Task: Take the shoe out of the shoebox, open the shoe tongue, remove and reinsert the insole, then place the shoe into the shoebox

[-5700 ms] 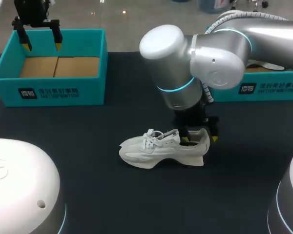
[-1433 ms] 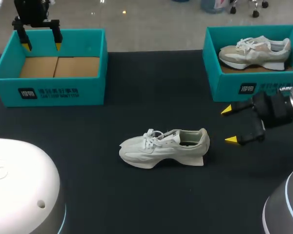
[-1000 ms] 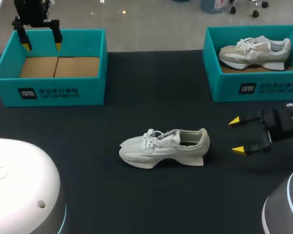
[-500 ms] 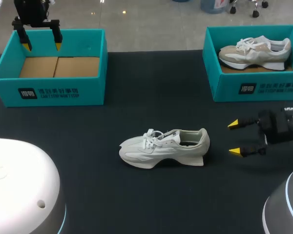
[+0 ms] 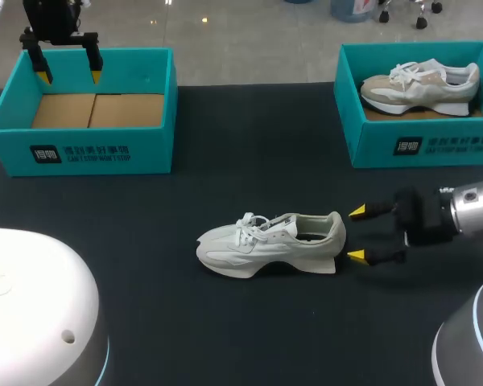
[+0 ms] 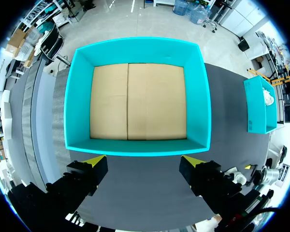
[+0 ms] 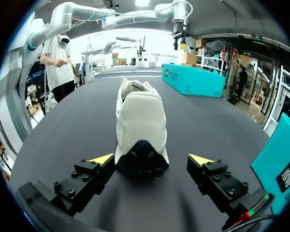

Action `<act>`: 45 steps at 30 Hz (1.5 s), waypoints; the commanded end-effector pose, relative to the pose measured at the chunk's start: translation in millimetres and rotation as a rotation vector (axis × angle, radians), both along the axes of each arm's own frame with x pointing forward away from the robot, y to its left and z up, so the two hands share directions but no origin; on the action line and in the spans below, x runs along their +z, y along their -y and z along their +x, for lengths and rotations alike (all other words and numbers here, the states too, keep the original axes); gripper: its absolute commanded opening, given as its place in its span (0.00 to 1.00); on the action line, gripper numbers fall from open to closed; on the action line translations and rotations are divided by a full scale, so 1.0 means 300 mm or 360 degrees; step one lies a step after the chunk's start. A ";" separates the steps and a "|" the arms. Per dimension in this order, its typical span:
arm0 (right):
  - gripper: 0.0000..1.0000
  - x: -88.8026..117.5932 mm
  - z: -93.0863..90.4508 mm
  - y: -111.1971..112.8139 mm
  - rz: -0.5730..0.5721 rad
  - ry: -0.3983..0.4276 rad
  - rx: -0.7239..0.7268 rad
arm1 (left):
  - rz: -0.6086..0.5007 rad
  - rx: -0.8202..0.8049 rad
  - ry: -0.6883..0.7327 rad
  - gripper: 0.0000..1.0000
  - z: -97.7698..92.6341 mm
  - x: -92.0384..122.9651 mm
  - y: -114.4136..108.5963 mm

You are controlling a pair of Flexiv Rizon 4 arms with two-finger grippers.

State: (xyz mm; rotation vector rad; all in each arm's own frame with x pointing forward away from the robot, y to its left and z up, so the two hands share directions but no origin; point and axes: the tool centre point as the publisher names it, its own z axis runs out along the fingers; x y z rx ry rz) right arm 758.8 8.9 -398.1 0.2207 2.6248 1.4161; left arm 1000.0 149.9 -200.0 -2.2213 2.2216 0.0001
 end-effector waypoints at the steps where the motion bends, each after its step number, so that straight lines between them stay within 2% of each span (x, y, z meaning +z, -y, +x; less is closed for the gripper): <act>1: 1.00 -0.027 0.007 -0.045 0.0017 0.0001 0.0030 | 0.0000 0.0000 0.0000 1.00 0.000 0.000 0.000; 15: 1.00 -0.052 -0.001 -0.140 0.0040 -0.0031 0.0116 | 0.0000 0.0000 0.0000 1.00 0.000 0.000 0.000; 33: 1.00 -0.076 0.001 -0.204 0.0053 -0.0067 0.0198 | 0.0000 0.0000 0.0000 1.00 0.000 0.000 0.000; 34: 0.71 -0.079 0.002 -0.205 0.0053 -0.0067 0.0201 | 0.0000 0.0000 0.0000 1.00 0.000 0.000 0.000; 35: 0.25 -0.082 0.002 -0.207 0.0053 -0.0068 0.0205 | 0.0000 0.0000 0.0000 1.00 0.000 0.000 0.000; 36: 0.00 -0.084 0.001 -0.208 0.0053 -0.0066 0.0209 | 0.0000 0.0000 0.0000 1.00 0.000 0.000 0.000; 45: 0.00 -0.088 0.017 -0.203 0.0042 -0.0044 0.0239 | 0.0000 0.0000 0.0000 1.00 0.000 0.000 0.000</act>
